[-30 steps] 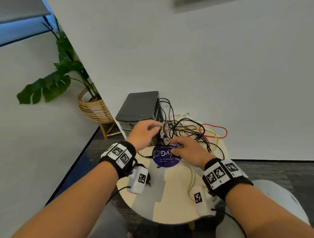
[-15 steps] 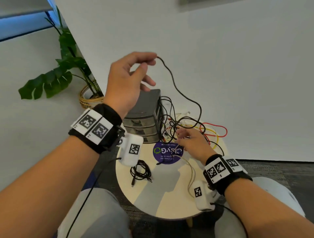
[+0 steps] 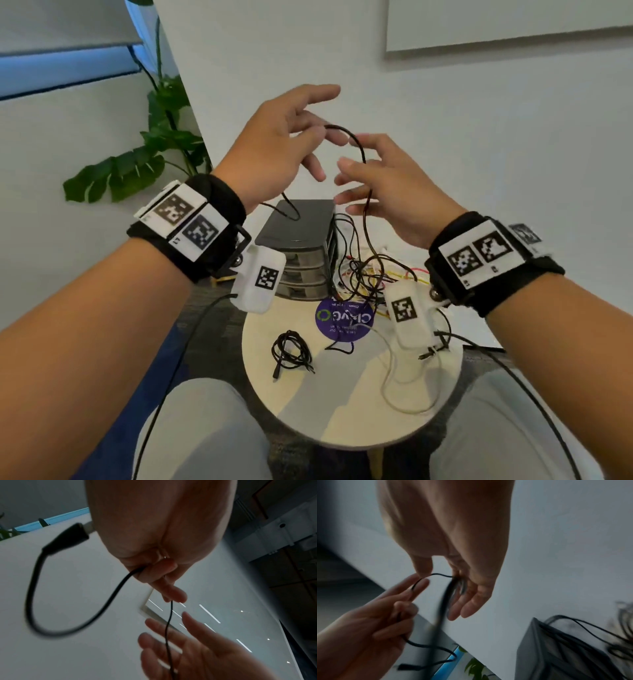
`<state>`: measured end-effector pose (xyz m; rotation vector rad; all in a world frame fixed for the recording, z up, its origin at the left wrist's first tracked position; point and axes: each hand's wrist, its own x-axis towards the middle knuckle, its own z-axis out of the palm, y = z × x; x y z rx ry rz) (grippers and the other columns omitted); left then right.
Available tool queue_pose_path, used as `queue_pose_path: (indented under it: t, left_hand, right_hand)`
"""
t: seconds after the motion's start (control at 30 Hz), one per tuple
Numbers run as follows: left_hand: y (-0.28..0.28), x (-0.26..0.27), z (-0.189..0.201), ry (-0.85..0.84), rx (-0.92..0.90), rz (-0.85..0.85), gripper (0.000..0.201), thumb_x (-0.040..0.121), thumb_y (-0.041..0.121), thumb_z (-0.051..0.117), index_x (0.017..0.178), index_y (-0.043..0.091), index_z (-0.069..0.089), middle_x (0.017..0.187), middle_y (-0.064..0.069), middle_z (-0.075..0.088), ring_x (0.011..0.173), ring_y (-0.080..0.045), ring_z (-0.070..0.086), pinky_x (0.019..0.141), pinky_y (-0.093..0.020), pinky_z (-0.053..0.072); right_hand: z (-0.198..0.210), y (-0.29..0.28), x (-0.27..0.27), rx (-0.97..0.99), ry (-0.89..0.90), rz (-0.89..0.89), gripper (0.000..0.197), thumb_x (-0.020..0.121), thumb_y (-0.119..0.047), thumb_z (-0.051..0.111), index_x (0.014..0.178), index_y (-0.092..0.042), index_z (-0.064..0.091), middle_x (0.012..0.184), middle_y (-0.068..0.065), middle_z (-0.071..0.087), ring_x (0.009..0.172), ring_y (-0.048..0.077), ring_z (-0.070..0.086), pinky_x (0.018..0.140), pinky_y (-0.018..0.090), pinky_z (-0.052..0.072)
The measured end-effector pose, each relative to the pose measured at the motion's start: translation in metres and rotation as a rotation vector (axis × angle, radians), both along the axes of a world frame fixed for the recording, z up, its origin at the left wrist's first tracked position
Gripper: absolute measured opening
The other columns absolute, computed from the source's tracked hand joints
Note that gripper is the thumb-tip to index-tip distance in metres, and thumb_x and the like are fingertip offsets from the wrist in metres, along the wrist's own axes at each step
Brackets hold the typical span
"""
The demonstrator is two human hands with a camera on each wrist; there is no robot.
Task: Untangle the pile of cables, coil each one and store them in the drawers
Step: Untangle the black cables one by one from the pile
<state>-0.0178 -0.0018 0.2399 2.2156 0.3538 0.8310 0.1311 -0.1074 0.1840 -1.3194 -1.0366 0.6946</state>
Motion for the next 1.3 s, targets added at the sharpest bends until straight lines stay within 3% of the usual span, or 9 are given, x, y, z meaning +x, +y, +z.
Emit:
queue_pose_path:
  t: [0.27,0.47,0.73,0.9,1.0,1.07,1.13,1.2,1.3]
  left_hand:
    - [0.011,-0.029,-0.013,0.113,-0.096,0.05,0.016,0.106,0.024,0.053,0.116,0.012,0.057,0.067,-0.003,0.056,0.049,-0.016,0.044,0.046,-0.026,0.033]
    - [0.012,-0.05,-0.029,0.197,-0.295,-0.01,0.028,0.108,0.024,0.045,0.108,0.004,0.065,0.067,0.001,0.037,0.051,-0.012,0.026,0.045,-0.023,0.019]
    - [0.007,-0.062,-0.024,-0.094,-0.785,-0.338,0.037,0.108,0.026,0.036,0.102,0.004,0.065,0.065,0.003,0.026,0.055,-0.011,0.016,0.052,-0.027,0.013]
    - [0.014,-0.062,-0.023,-0.225,-0.889,-0.358,0.052,0.109,0.035,0.034,0.141,-0.001,0.054,0.066,0.004,0.03,0.052,-0.01,0.012,0.048,-0.024,0.011]
    - [0.013,-0.058,-0.03,-0.245,-0.818,-0.181,0.049,0.111,0.034,0.033,0.148,0.005,0.047,0.068,0.001,0.047,0.047,-0.007,0.021,0.044,-0.022,0.014]
    - [0.008,-0.056,-0.034,-0.216,-0.703,-0.043,0.04,0.111,0.024,0.036,0.145,0.004,0.046,0.084,-0.006,0.068,0.054,-0.01,0.052,0.045,-0.019,0.035]
    - [0.007,-0.054,-0.039,-0.189,-0.709,-0.037,0.038,0.11,0.014,0.037,0.146,0.001,0.042,0.12,-0.016,0.071,0.099,-0.018,0.073,0.08,-0.021,0.06]
    - [0.009,-0.054,-0.045,-0.15,-0.719,-0.068,0.04,0.109,0.008,0.038,0.147,-0.005,0.043,0.136,-0.02,0.063,0.123,-0.022,0.065,0.105,-0.031,0.052]
    - [0.002,-0.054,-0.047,-0.024,-0.576,-0.065,0.035,0.108,0.007,0.036,0.13,-0.01,0.058,0.116,-0.017,0.072,0.103,-0.022,0.071,0.097,-0.034,0.056]
  right_hand:
    - [0.038,0.011,-0.006,0.114,-0.507,-0.122,0.022,0.099,-0.027,0.064,0.089,-0.011,0.075,0.054,-0.015,0.043,0.047,0.004,0.032,0.045,0.015,0.027]
    - [0.043,0.009,0.018,0.049,-0.436,-0.324,0.033,0.105,-0.031,0.051,0.09,-0.013,0.074,0.041,-0.025,0.043,0.043,-0.002,0.042,0.055,0.017,0.027]
    - [0.017,-0.002,0.019,-0.343,-0.723,-0.17,0.036,0.107,-0.037,0.045,0.099,-0.019,0.075,0.088,-0.012,0.057,0.07,0.011,0.049,0.066,0.024,0.036]
    - [-0.004,0.001,-0.005,-0.508,-1.034,0.167,0.039,0.107,-0.043,0.041,0.108,-0.025,0.076,0.125,-0.003,0.066,0.113,0.016,0.056,0.096,0.034,0.04]
    - [-0.002,0.002,-0.021,-0.432,-1.16,0.289,0.04,0.107,-0.044,0.039,0.106,-0.025,0.074,0.1,-0.009,0.068,0.093,0.011,0.059,0.084,0.032,0.043]
    - [0.005,0.002,-0.03,-0.353,-1.196,0.329,0.036,0.107,-0.04,0.042,0.101,-0.024,0.074,0.076,-0.015,0.061,0.074,0.002,0.055,0.07,0.024,0.036]
    - [0.014,0.002,-0.037,-0.273,-1.229,0.356,0.032,0.107,-0.036,0.044,0.096,-0.023,0.072,0.066,-0.016,0.057,0.065,0.001,0.052,0.064,0.021,0.033]
    - [0.024,0.003,-0.041,-0.187,-1.256,0.348,0.027,0.106,-0.032,0.047,0.091,-0.021,0.067,0.068,-0.015,0.056,0.063,0.0,0.051,0.063,0.021,0.033]
    - [0.042,0.005,-0.038,-0.014,-1.283,0.226,0.022,0.104,-0.031,0.053,0.091,-0.019,0.066,0.072,-0.013,0.058,0.066,0.001,0.052,0.063,0.027,0.037]
